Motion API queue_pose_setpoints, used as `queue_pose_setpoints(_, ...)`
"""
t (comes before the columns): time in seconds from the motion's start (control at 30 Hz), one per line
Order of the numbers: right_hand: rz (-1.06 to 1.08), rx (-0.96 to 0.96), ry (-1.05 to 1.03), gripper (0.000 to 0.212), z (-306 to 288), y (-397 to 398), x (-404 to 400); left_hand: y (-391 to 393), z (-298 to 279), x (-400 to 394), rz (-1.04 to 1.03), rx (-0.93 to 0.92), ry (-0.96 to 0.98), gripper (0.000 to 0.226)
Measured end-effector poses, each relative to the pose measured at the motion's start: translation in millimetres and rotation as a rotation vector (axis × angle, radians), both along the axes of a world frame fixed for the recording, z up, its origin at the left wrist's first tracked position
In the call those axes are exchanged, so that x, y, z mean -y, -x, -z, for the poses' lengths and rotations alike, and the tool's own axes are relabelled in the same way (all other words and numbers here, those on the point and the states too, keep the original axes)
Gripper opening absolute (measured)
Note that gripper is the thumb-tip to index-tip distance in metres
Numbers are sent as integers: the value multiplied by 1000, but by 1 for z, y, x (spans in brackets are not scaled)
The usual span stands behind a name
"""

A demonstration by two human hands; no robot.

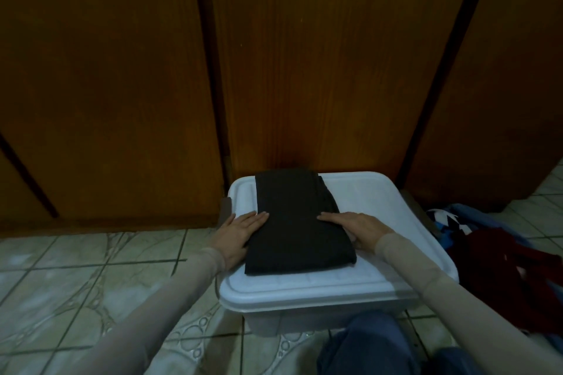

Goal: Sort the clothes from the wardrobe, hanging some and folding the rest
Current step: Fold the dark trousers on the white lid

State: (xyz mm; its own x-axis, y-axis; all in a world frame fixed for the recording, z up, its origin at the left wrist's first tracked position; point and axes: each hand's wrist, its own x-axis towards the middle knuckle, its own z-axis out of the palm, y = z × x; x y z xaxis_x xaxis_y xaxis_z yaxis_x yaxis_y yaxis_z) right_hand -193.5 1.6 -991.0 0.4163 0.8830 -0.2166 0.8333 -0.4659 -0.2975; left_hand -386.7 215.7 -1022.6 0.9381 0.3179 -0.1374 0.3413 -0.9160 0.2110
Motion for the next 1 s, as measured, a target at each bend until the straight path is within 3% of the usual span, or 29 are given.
queue_pose_setpoints(0.1, -7, -22, -45, 50, 11, -2, 2, -1, 6, -3, -5, 40, 71, 64)
queue_pose_setpoints(0.13, 19, -39, -78, 51, 15, -4, 4, -1, 10, -4, -31, 94, 179, 59)
queue_pose_setpoints(0.2, 52, -91, -166, 29, 18, -5, 7, -1, 15, -1, -137, 261, 439, 37)
queue_pose_setpoints(0.23, 20, 0, -170, 12, 17, -4, 5, -1, 12, 3, -173, 301, 428, 24)
queue_pose_setpoints(0.27, 16, 48, -193, 10, 14, -4, 3, -3, 9, 8, -193, 364, 388, 17)
queue_pose_setpoints(0.37, 115, -94, -296, 34, 11, -3, -6, -16, 1, 21, -234, 408, 431, 38)
queue_pose_setpoints(0.47, 203, -200, -381, 48, 8, 2, -10, -25, 0, 34, -313, 424, 472, 35)
queue_pose_setpoints(0.67, 508, -361, -304, 50, 8, 4, -27, -38, -2, 43, -548, 349, 311, 42)
queue_pose_setpoints(0.83, 618, -171, -208, 49, 11, 0, -33, -46, -12, 42, -598, 203, 215, 36)
queue_pose_setpoints(1.0, 620, 84, -438, 19, 8, 8, -30, -45, -21, 47, -736, 362, 113, 39)
